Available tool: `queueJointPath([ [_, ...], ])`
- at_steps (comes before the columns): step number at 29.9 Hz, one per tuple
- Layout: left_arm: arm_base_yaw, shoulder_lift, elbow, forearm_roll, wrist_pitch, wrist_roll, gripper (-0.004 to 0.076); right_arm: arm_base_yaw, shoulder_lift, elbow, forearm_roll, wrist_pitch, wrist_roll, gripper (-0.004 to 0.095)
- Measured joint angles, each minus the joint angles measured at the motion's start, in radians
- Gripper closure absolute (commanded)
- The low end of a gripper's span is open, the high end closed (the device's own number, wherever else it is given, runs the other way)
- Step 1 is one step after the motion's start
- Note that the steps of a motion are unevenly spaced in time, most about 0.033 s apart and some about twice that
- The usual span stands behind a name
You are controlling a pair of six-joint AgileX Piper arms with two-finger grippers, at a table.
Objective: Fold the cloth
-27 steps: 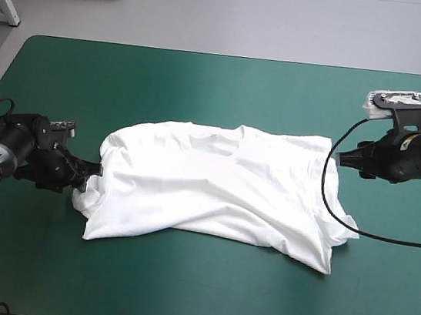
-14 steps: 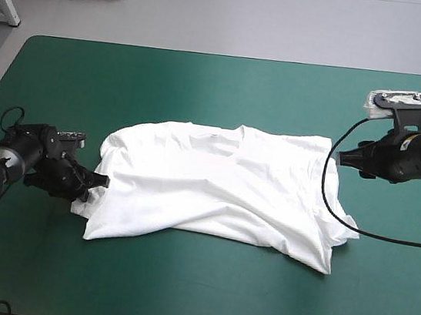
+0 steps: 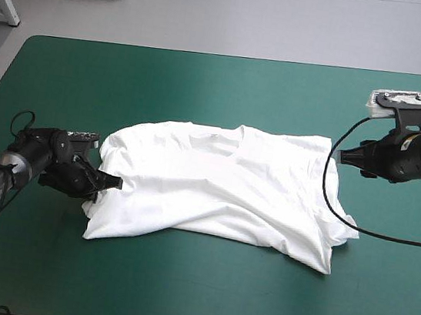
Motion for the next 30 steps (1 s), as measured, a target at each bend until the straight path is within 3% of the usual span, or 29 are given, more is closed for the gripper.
queueJointPath([
  [10, 0.000, -0.115, -0.008, 0.053, 0.028, -0.061, 0.0733, 0.000, 0.000, 0.000, 0.000, 0.000, 0.001, 0.0490],
  [18, -0.007, -0.115, -0.113, -0.072, 0.034, 0.012, 0.0733, 0.000, 0.000, 0.000, -0.001, 0.000, 0.002, 0.0492],
  [30, -0.246, -0.021, -0.125, -0.111, -0.031, 0.009, 0.0733, 0.000, 0.000, 0.000, -0.020, 0.000, 0.002, 0.0494],
])
